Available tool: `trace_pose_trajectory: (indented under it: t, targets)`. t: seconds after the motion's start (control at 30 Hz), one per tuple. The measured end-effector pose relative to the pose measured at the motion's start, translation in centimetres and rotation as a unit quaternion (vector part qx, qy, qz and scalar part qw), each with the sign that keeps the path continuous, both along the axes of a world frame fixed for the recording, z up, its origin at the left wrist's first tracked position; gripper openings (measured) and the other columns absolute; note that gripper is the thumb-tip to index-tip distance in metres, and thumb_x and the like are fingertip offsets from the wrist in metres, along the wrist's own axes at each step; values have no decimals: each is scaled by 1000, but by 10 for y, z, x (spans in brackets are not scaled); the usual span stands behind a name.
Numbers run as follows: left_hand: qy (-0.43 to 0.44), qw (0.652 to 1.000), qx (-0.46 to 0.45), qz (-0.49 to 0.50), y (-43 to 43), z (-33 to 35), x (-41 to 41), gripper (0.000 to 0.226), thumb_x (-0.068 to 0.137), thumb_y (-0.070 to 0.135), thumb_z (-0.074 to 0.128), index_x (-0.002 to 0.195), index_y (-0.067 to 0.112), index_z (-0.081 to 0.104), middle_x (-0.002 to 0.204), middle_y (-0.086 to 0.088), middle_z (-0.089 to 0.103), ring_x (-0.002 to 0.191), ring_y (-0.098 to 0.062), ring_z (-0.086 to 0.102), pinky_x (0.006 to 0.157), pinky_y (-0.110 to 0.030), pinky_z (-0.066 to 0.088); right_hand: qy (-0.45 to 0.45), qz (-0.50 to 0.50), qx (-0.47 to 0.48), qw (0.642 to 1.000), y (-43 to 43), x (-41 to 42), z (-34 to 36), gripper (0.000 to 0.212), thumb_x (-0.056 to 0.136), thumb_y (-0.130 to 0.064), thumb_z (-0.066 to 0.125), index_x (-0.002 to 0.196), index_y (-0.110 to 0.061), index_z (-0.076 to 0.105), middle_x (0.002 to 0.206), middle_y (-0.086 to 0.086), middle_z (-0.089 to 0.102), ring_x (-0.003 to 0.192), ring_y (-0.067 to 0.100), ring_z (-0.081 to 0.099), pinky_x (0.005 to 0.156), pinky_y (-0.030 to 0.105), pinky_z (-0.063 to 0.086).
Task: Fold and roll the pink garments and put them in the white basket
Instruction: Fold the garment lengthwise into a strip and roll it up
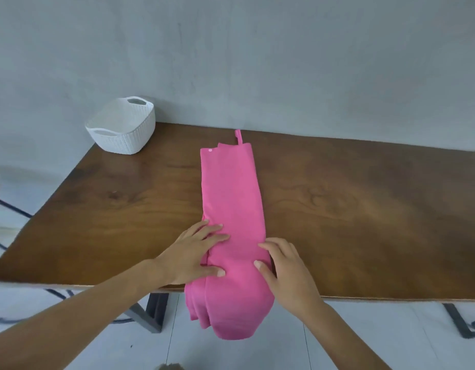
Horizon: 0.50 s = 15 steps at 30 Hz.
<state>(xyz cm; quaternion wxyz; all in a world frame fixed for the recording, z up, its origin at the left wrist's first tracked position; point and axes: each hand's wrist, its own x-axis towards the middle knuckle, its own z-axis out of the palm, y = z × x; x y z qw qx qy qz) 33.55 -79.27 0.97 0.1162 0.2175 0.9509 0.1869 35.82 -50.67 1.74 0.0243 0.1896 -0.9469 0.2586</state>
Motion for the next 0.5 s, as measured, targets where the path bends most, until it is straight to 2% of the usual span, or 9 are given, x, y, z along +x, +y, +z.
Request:
trace_pose_trajectory:
  t: [0.13, 0.27, 0.4, 0.5]
  targets:
    - [-34, 997, 62, 40, -3, 18, -16, 81, 85, 76, 56, 154, 40, 36, 159, 19, 20, 147, -7, 13, 125, -38, 20, 9, 15, -3, 1000, 0, -17, -1, 39, 100, -45, 53, 134, -25, 56, 138, -16, 43, 127, 5, 41, 105, 25, 41]
    - [-21, 987, 69, 142, -14, 28, -56, 75, 91, 66, 57, 153, 30, 38, 158, 7, 25, 144, -19, 26, 120, -38, 28, -8, 25, -1, 1000, 0, -38, 0, 42, 99, -48, 54, 136, -28, 54, 139, -17, 41, 129, 4, 39, 107, 25, 39]
    - [-33, 964, 99, 244, -23, 32, -120, 73, 94, 60, 58, 149, 16, 42, 150, -5, 47, 138, -28, 43, 114, -45, 39, -30, 22, -4, 999, -5, -64, 3, 46, 98, -50, 56, 139, -32, 51, 139, -20, 39, 130, 1, 37, 110, 23, 35]
    - [-83, 927, 196, 310, -25, 34, -172, 67, 94, 49, 65, 143, 9, 44, 136, -2, 56, 127, -25, 54, 104, -39, 48, -42, 2, -2, 999, -13, -86, 5, 47, 97, -50, 57, 140, -32, 51, 139, -19, 40, 129, 1, 37, 109, 25, 37]
